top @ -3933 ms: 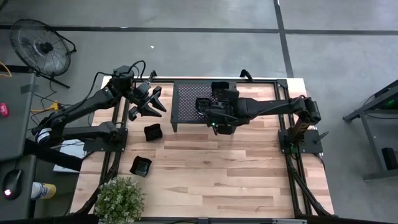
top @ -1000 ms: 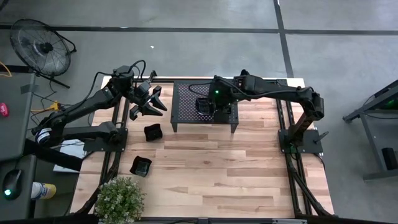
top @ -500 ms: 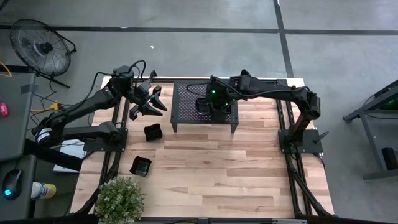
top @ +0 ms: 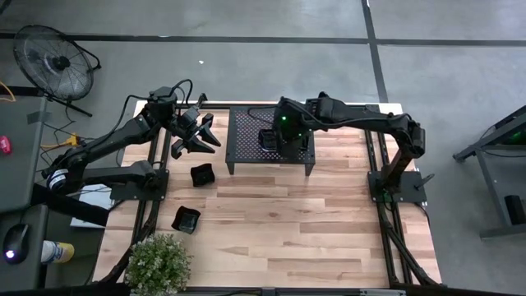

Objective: Pick & Place Mini shaped plates
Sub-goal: Stack the black square plate on top of the other black square plates on the shelf

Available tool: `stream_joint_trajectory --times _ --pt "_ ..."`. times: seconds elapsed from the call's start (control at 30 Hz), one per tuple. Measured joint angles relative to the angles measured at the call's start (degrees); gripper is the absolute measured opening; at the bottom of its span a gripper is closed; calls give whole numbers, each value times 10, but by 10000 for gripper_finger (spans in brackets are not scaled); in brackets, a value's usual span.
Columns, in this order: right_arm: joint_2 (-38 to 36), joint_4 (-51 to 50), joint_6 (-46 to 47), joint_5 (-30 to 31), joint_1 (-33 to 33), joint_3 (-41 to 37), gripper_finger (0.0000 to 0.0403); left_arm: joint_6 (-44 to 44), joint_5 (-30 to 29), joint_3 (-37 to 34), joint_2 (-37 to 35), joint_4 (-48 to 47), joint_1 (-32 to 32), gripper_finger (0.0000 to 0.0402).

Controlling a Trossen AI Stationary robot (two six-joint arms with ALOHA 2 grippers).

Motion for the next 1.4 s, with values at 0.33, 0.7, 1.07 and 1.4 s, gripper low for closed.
stream_joint_trajectory --times 0.33,0.7,1.07,1.4 --pt "-34 26 40 31 5 0 0 -8 -3 0 0 -1 0 142" --pt "-76 -119 129 13 -25 0 0 -26 -25 0 0 2 0 142" --pt "-75 -145 83 -64 -65 -7 53 -28 -25 0 0 2 0 142" --pt "-80 -54 37 -105 -89 -102 85 -22 -7 0 0 2 0 142"
